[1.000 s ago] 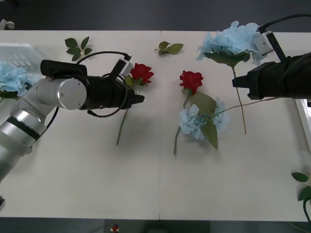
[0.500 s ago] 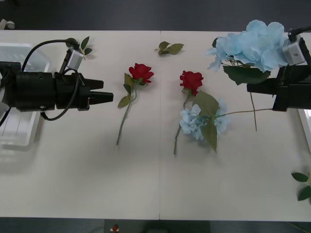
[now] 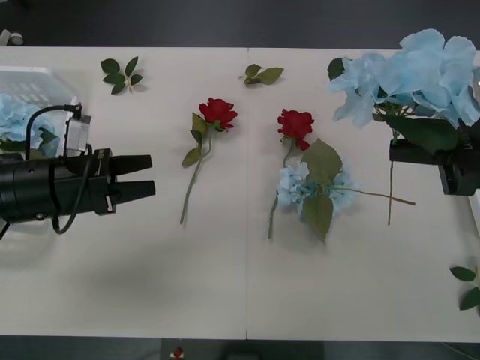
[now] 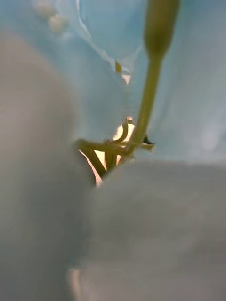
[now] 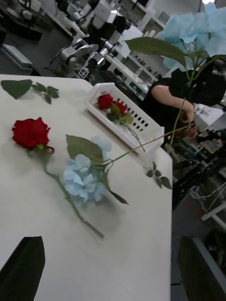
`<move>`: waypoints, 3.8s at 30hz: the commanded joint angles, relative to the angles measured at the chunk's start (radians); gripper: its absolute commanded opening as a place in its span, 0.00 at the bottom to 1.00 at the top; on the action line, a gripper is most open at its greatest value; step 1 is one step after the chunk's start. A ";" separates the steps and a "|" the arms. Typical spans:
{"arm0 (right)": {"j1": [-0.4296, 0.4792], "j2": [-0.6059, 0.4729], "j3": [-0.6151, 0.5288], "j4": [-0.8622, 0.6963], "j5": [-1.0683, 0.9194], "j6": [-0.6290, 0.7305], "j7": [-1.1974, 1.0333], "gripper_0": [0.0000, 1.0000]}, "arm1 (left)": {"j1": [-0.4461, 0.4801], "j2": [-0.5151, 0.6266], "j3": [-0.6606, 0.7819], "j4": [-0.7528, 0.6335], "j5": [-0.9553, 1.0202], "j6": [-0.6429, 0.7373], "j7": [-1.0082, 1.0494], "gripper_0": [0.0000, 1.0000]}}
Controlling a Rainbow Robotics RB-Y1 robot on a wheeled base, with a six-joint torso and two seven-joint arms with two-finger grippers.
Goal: Put the red flowers into the right box and the blue flowers into the left box
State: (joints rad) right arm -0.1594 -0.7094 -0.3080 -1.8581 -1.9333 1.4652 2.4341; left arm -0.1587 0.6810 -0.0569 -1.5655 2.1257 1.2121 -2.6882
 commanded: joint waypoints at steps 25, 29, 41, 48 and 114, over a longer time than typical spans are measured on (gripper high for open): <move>0.003 0.107 0.374 -0.165 0.042 -0.309 -0.098 0.00 | -0.004 -0.293 -0.135 -0.048 0.042 -0.059 -0.017 0.85; -0.028 0.133 0.418 -0.165 0.096 -0.324 -0.165 0.00 | -0.013 -0.331 -0.156 -0.048 0.033 -0.069 -0.017 0.85; -0.094 0.211 0.443 -0.161 0.168 -0.355 -0.251 0.00 | -0.013 -0.394 -0.235 -0.048 -0.012 -0.098 -0.017 0.85; -0.101 0.217 0.480 -0.161 0.172 -0.396 -0.253 0.00 | -0.013 -0.408 -0.276 -0.048 -0.013 -0.115 -0.017 0.85; -0.100 -0.021 0.307 -0.161 0.169 -0.264 -0.501 1.00 | -0.079 0.361 0.244 0.340 -0.131 -0.137 -0.017 0.00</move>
State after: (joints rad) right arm -0.2400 -0.6753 0.0233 -1.9913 -1.7619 1.1886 1.9919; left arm -0.2194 1.0098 0.1664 -1.2617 2.0254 1.0850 -2.6883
